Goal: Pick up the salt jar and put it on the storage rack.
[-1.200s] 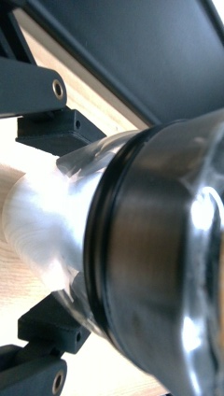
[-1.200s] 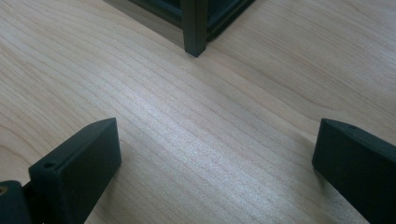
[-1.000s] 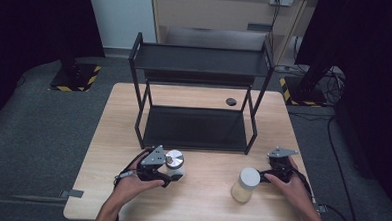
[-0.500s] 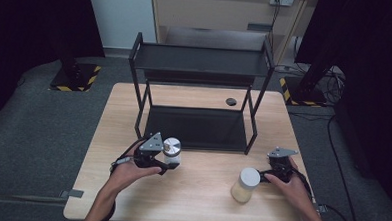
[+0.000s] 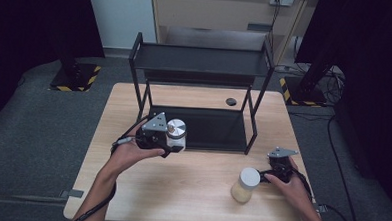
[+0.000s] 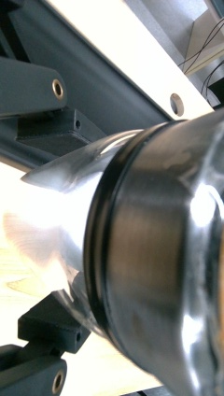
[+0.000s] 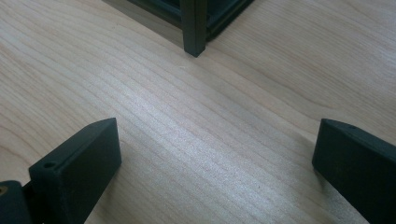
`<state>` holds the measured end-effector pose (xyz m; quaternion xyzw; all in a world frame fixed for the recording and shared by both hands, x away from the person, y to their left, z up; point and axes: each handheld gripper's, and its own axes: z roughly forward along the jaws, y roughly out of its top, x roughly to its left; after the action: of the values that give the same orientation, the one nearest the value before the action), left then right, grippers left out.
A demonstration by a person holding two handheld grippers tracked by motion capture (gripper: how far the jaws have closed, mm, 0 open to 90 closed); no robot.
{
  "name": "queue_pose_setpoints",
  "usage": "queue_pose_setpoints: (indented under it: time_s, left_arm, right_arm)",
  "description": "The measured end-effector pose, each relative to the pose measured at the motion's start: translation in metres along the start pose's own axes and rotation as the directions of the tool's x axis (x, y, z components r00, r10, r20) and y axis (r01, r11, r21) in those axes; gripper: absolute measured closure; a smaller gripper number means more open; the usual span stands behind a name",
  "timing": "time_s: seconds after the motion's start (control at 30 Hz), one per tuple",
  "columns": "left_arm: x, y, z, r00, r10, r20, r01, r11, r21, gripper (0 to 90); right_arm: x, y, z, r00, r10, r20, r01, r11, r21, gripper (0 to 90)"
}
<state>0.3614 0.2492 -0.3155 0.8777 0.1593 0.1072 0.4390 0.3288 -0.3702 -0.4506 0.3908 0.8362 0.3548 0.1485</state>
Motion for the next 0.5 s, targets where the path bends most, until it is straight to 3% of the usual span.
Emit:
queue_pose_setpoints:
  time_s: [0.23,0.5]
  left_arm:
    - [0.010,0.023,-0.019,1.0000,-0.003,0.001,0.003,0.9999,-0.015,29.8]
    - [0.018,0.050,-0.035,0.9999,0.012,-0.005,-0.012,0.9999,0.004,29.8]
  right_arm:
    - [0.000,0.000,0.000,1.0000,-0.001,0.000,0.001,1.000,0.001,2.0]
    - [0.000,0.000,0.000,1.0000,-0.002,0.001,0.002,1.000,0.000,2.0]
